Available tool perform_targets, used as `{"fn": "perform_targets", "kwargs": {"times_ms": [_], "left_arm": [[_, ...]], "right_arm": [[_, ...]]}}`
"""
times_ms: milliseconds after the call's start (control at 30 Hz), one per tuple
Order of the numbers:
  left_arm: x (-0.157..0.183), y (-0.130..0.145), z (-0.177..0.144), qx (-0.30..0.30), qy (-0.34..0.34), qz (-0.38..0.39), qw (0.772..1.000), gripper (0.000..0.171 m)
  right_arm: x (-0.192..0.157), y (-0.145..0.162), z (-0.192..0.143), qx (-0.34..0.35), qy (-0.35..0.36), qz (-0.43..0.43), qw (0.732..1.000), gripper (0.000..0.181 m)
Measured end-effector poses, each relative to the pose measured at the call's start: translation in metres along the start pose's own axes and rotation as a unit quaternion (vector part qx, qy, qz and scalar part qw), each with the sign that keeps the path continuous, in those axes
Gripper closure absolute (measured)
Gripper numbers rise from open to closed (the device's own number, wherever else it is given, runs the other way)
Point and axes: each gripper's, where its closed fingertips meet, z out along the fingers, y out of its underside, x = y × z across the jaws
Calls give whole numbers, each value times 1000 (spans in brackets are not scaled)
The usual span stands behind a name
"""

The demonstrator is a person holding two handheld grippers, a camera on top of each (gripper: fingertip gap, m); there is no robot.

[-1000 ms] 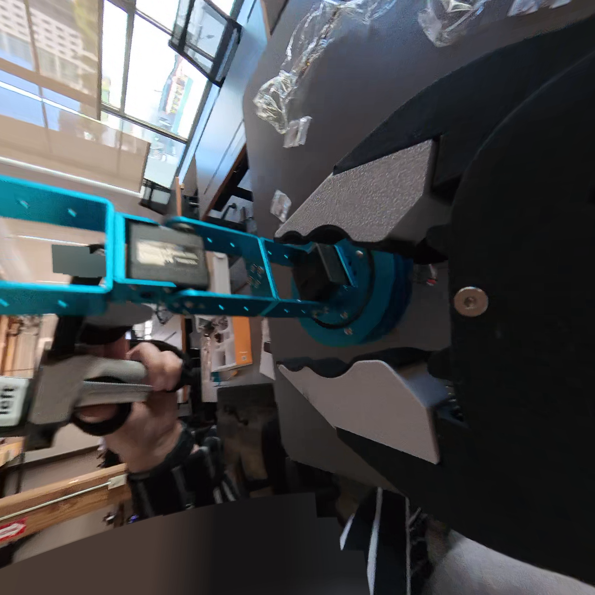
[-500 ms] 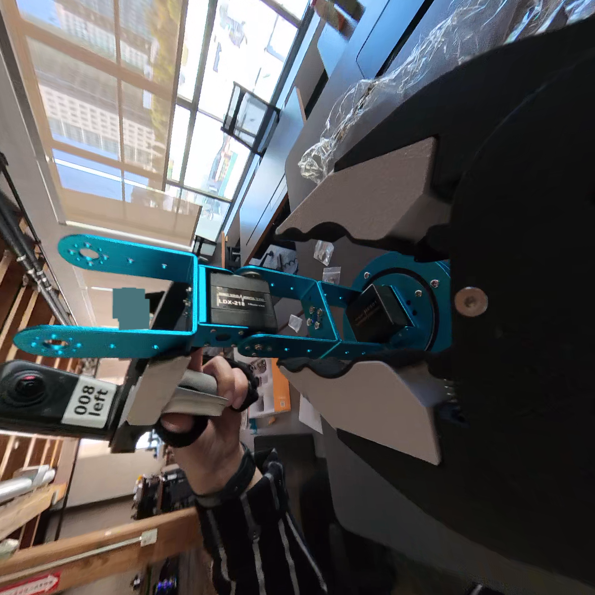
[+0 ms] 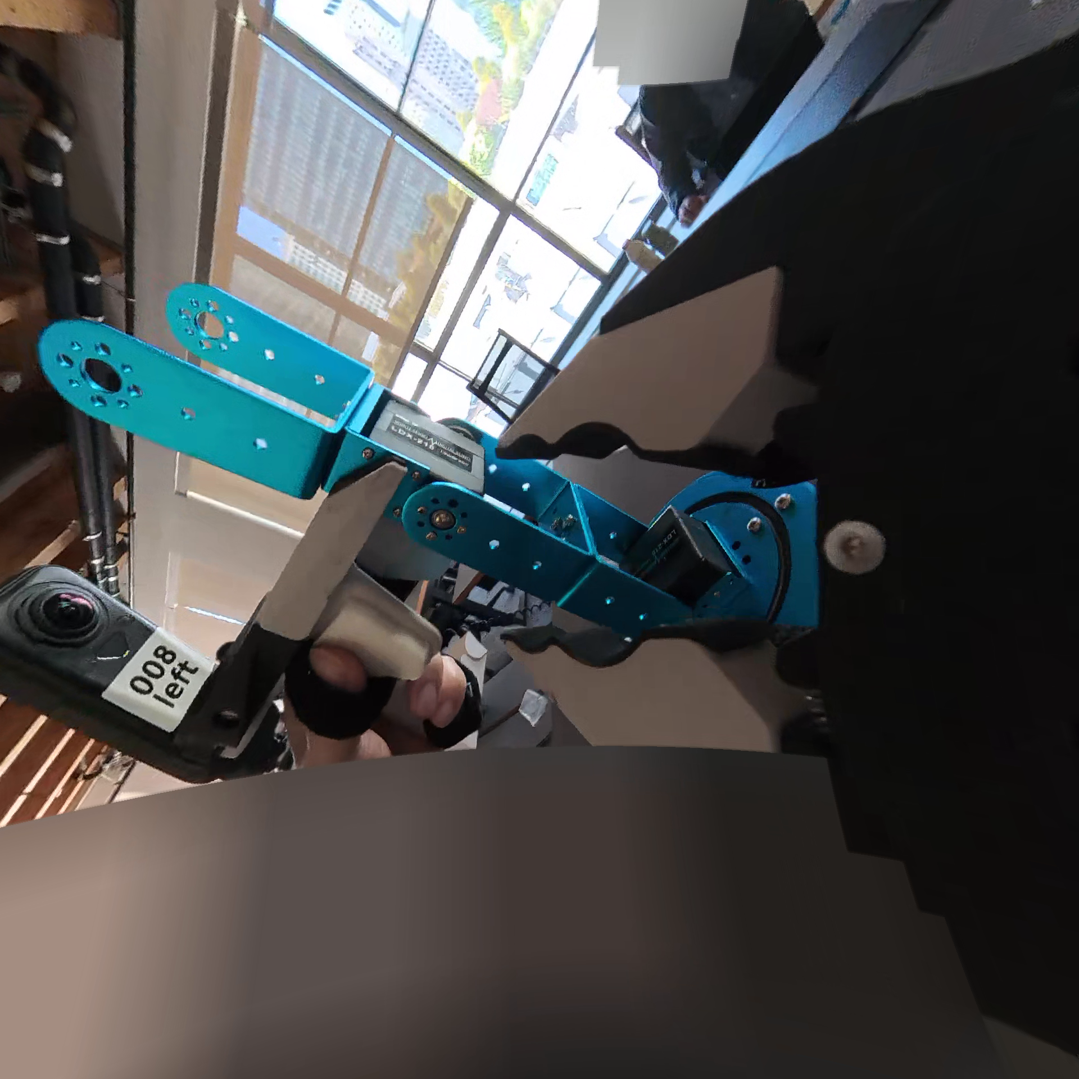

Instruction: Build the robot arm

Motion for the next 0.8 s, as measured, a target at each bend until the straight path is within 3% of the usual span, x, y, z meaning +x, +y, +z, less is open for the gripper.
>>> {"fn": "perform_targets", "kwargs": {"times_ms": [33, 233, 333, 800], "left_arm": [[0, 0, 0, -2, -3, 2, 1000, 122], [0, -1, 1, 0, 4, 3, 1000, 122], [0, -1, -1, 5, 7, -6, 1000, 122], [-1, -1, -1, 11, -13, -28, 999, 122]], "right_arm": [[-2, -2, 2, 0, 2, 7, 1000, 125], [5, 3, 20, -30, 73, 29, 996, 127], [-2, 15, 27, -59, 59, 39, 996, 154], [-2, 15, 27, -54, 60, 40, 996, 155]]}}
